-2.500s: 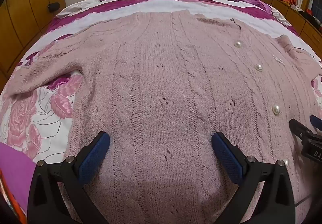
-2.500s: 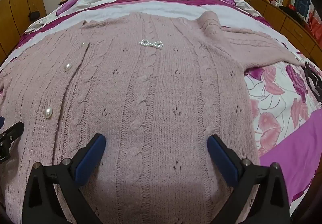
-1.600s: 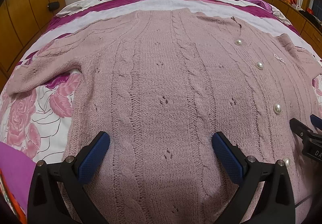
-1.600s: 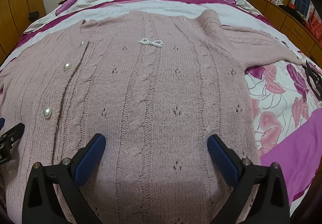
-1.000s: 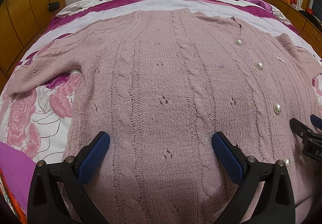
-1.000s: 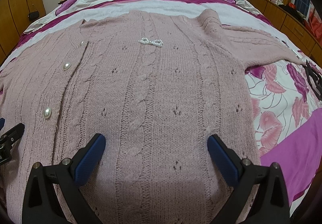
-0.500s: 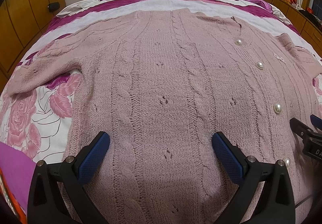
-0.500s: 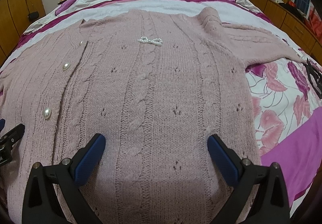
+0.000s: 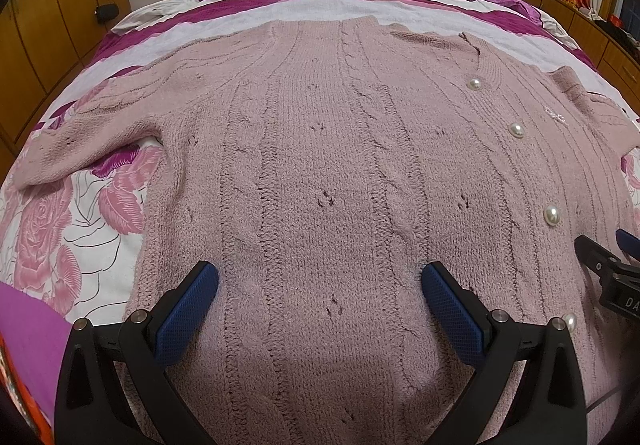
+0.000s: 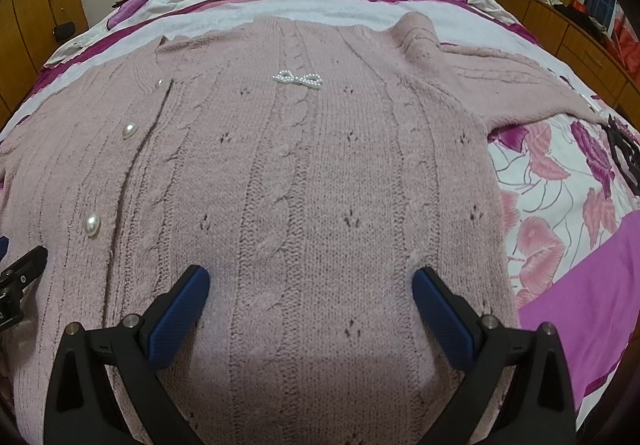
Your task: Fold small clothes
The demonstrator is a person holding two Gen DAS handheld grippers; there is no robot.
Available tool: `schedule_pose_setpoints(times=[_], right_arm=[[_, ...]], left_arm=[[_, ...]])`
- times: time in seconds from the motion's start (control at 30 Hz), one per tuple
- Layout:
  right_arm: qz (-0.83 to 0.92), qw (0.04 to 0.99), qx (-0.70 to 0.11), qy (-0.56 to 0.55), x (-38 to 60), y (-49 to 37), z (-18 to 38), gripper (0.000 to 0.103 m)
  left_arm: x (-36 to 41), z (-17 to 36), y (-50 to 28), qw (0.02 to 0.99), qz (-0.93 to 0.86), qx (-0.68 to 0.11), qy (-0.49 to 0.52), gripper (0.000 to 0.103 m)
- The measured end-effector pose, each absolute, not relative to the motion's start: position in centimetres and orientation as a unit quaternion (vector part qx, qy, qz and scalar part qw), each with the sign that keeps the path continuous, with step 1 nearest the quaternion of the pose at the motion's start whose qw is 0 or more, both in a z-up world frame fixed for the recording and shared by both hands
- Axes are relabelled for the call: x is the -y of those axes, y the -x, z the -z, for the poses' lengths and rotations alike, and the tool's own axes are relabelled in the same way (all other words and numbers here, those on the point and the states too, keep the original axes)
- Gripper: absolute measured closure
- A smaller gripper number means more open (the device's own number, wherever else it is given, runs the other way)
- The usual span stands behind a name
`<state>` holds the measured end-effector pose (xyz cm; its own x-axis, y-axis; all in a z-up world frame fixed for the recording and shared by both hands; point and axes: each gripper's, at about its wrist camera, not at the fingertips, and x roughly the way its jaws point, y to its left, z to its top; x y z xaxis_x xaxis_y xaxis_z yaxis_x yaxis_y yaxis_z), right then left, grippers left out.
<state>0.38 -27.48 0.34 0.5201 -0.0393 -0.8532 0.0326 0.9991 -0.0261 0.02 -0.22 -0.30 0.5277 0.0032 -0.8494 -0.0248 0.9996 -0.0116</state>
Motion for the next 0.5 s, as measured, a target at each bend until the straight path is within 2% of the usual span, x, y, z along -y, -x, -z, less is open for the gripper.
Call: schedule_pose_setpoints(times=[0.5], right_arm=[[0.018, 0.868, -0.496, -0.005, 27.95, -0.64, -0.21, 0.0]], left_arm=[[0.2, 0.34, -0.08, 0.873, -0.007, -0.487, 0.013, 0.018]])
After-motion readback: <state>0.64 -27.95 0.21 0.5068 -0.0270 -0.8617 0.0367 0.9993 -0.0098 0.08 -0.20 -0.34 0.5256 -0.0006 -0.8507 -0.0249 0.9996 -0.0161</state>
